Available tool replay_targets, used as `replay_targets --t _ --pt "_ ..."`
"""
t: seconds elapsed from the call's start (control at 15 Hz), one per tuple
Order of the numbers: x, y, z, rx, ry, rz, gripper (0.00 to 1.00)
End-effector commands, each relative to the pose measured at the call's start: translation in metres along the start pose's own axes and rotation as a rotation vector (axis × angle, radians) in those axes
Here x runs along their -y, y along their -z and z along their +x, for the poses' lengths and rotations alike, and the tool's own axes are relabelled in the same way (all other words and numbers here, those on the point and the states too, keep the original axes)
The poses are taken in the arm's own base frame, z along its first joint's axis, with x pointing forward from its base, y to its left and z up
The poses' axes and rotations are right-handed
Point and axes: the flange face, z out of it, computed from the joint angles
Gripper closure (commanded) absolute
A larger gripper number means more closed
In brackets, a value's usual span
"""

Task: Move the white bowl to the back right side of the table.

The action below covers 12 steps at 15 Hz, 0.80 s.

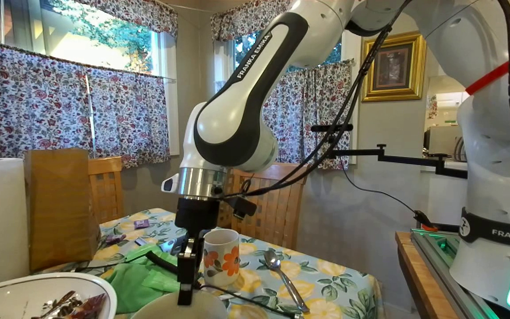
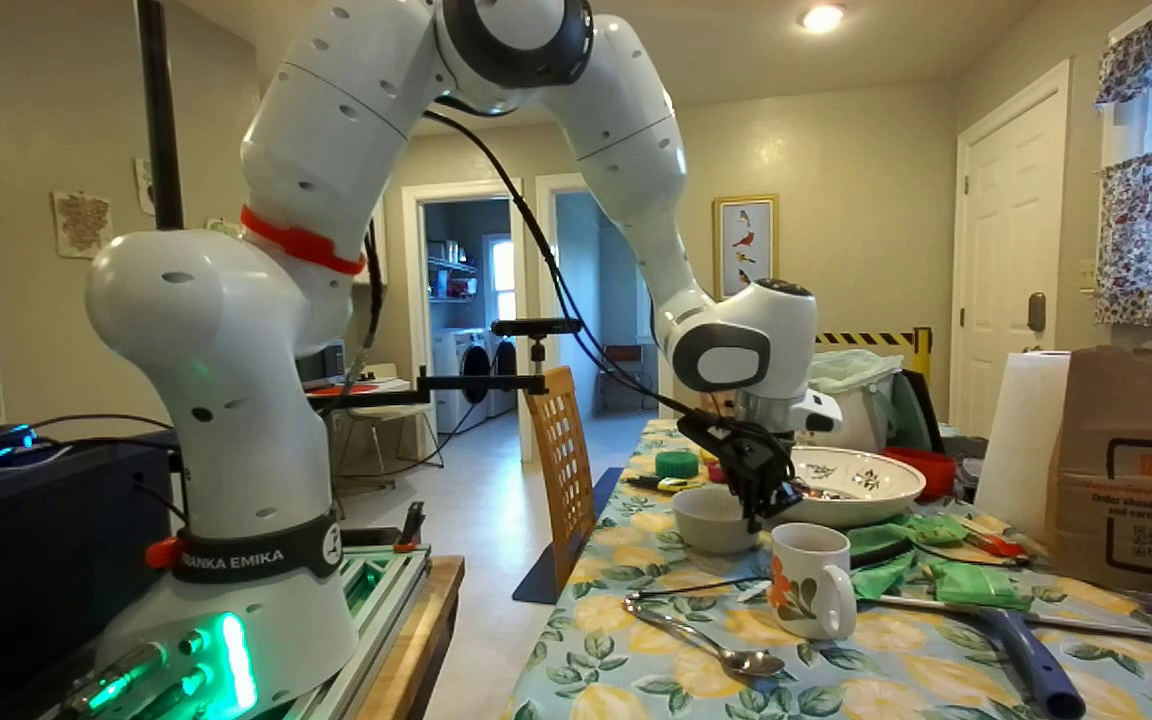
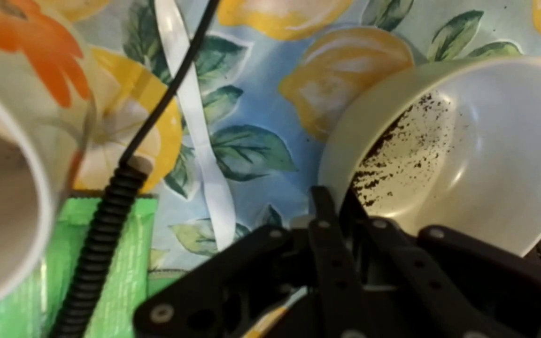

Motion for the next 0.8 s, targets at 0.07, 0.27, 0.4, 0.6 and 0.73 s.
replay_targets --t 0.07,0.27,0.4,0.6,0.73 --pt "-0.010 0.007 0.004 -0.020 -0.032 0.017 0.98" --pt "-0.020 0.020 0.003 -0.032 -0.064 0.012 0.98" --pt "-0.028 0.032 0.005 -0.051 -0.083 0.006 0.98" --pt "-0.037 0.051 0.009 -0.088 -0.120 -0.003 0.98" --pt "-0.042 0.063 0.014 -0.106 -0.138 -0.018 0.98"
